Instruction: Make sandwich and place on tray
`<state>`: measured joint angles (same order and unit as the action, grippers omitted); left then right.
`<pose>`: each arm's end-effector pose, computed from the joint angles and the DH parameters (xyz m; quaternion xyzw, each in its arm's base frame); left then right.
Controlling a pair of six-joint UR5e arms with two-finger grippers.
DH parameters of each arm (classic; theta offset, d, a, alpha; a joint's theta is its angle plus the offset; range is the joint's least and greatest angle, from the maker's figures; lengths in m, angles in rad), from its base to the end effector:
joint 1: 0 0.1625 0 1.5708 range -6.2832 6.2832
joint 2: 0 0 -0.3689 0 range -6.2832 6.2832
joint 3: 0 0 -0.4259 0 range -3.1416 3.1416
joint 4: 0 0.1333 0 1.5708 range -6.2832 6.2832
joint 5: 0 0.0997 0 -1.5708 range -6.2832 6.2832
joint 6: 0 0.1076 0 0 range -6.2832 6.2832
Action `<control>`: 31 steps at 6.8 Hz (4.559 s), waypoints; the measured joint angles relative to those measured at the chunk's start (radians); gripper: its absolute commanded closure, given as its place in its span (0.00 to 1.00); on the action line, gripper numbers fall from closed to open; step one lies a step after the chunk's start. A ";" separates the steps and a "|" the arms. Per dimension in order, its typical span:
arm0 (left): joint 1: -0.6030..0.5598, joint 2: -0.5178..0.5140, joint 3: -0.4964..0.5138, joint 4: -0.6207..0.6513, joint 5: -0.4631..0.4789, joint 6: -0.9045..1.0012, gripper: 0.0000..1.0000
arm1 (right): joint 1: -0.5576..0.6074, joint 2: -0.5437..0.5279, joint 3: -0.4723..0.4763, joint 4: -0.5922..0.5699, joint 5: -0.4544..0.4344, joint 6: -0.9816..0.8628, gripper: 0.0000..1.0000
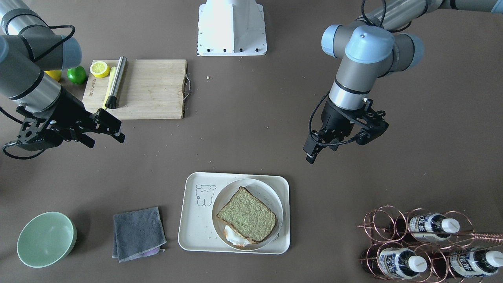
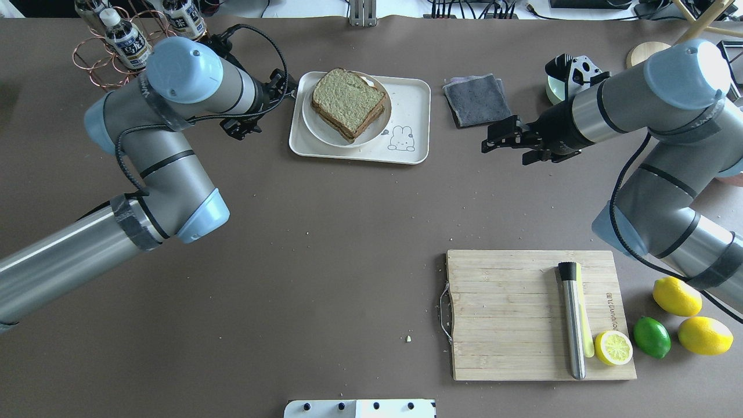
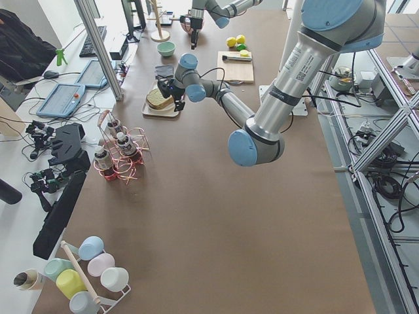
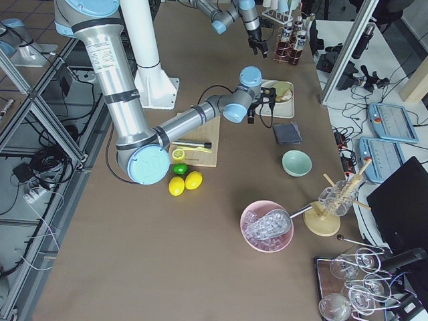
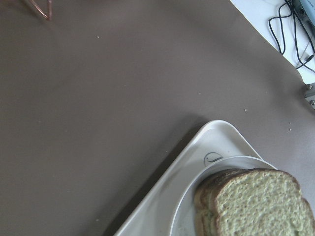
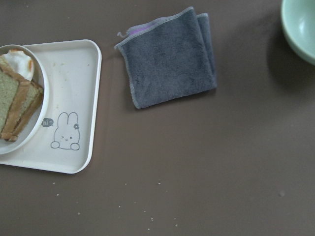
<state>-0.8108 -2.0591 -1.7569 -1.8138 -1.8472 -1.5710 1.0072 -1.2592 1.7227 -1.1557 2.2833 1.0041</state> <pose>0.3714 -0.5417 0.2061 0.0594 0.4517 -0.2943 0.8401 -0.2782 -0.5581 0.2984 0.0594 -0.5050 0.0406 0.8601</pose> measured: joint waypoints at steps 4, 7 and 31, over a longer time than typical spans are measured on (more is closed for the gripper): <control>-0.272 0.180 -0.206 0.264 -0.170 0.565 0.03 | 0.248 -0.020 -0.009 -0.452 -0.014 -0.671 0.01; -0.557 0.346 -0.175 0.285 -0.351 1.047 0.03 | 0.421 -0.041 -0.157 -0.493 0.072 -0.998 0.01; -0.749 0.640 -0.026 0.090 -0.527 1.383 0.03 | 0.567 -0.308 -0.052 -0.481 0.137 -1.073 0.01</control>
<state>-1.5600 -1.4190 -1.7831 -1.7233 -2.3746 -0.1883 1.5739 -1.5672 1.6707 -1.6367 2.4206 -0.0690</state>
